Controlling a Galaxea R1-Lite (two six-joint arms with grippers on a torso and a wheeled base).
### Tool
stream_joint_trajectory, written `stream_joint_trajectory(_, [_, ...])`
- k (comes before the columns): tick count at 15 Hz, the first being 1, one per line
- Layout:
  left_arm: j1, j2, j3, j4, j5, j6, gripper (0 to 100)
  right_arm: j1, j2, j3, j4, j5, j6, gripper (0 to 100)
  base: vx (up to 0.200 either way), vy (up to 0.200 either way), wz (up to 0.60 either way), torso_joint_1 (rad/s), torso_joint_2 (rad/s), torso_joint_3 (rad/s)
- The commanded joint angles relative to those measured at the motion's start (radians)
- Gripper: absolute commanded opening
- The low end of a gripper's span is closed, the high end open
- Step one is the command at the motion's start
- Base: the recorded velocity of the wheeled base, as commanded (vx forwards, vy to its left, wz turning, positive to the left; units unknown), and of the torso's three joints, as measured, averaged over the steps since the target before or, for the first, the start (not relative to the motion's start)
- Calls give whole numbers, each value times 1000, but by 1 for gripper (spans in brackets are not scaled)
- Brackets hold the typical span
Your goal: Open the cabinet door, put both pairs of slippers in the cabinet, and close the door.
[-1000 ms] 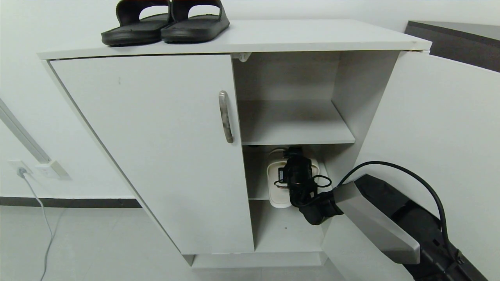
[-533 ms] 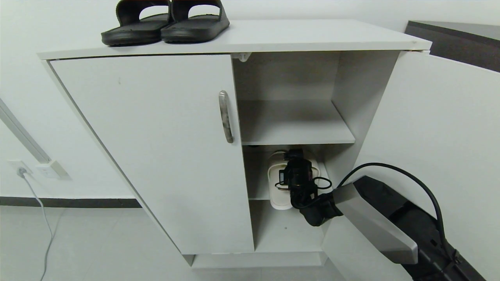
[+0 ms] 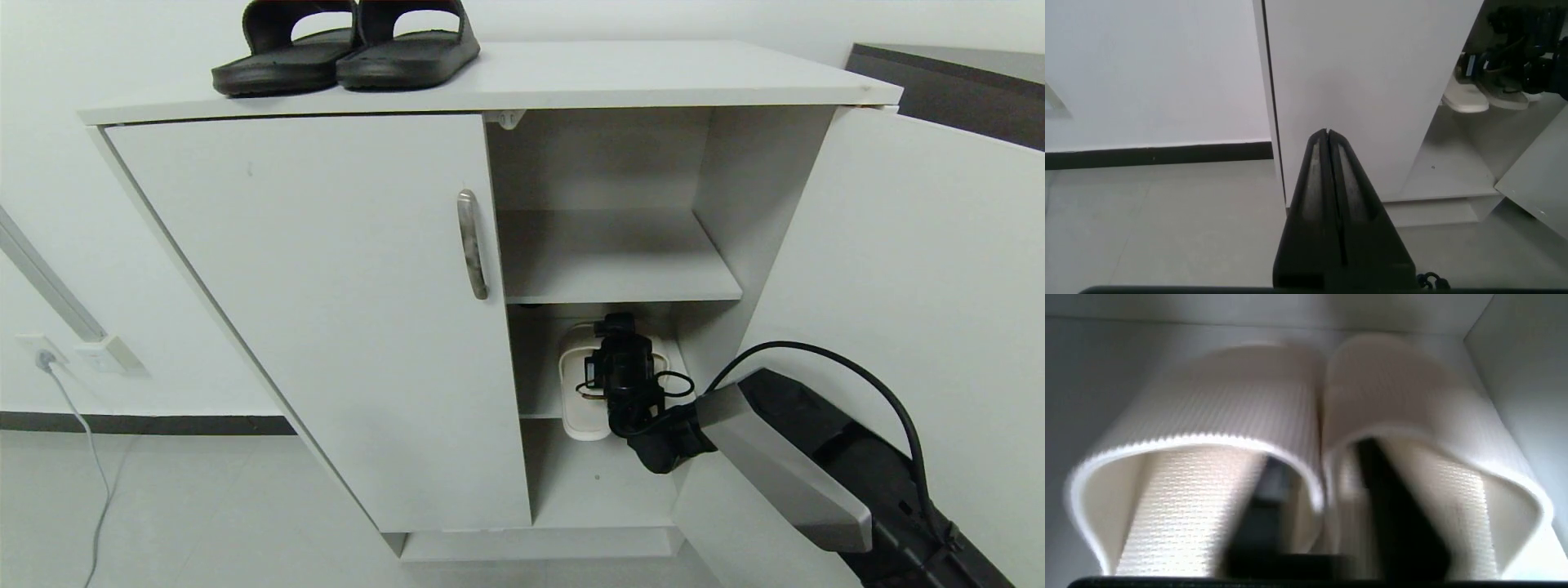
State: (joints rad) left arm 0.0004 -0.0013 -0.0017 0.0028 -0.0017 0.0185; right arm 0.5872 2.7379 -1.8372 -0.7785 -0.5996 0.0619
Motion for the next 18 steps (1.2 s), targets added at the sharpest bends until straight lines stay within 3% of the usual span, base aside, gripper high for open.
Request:
stream_joint_trajectory(1, [1,1,0,0,0,0,0,2,-1,13,-1,0,-1,100,0,0,0,0,0,0])
stream_joint_trajectory(9, [1,1,0,0,0,0,0,36,-124,225,-90,-5,18,100,0,0,0,0,0,0])
stream_joint_trajectory(18, [1,1,0,0,0,0,0,140,-383,800,-407,-11,19,100,0,0,0,0,0,0])
